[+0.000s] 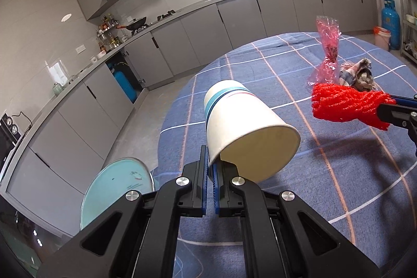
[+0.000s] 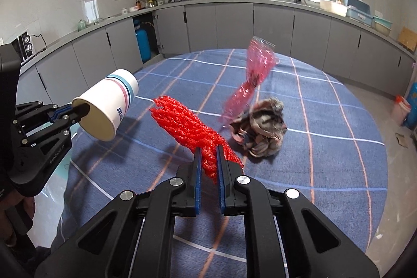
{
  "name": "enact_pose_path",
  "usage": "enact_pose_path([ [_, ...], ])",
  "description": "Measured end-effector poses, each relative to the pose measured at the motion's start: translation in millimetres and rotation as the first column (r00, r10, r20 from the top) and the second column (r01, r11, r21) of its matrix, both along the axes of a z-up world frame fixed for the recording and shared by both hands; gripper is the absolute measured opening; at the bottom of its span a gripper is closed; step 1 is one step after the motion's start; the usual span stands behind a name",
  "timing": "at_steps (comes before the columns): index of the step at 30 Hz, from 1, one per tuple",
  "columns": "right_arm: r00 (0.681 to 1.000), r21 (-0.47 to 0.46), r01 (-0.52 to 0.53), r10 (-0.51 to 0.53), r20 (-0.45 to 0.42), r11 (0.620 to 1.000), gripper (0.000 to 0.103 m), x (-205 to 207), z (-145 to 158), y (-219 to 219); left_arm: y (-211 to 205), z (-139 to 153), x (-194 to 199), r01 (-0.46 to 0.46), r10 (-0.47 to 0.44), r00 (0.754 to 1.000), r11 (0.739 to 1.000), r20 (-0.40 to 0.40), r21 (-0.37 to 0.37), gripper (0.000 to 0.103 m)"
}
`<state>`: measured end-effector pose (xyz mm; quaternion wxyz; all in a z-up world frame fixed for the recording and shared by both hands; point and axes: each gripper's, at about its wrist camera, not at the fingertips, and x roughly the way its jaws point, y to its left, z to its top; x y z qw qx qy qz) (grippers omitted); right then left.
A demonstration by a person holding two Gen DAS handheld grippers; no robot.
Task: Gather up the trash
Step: 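Grasp the red mesh net with the right gripper while left holds the cup, then carry cup and red net over the light-blue bin and open both grippers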
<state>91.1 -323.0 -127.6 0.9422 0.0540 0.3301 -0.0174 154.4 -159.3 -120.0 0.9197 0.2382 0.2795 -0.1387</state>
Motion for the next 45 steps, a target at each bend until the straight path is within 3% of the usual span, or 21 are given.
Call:
enact_pose_path([
  [29,0.993,-0.021,-0.094,0.095,0.072,0.995,0.011,30,23,50,61,25,-2,-0.130,0.132,0.990,0.990,0.045,-0.051,0.004],
  [45,0.980,-0.028,-0.170,0.172,0.096,0.985,0.011,46,33,86,106,35,3,-0.225,0.229,0.972,0.973,0.061,-0.057,0.004],
])
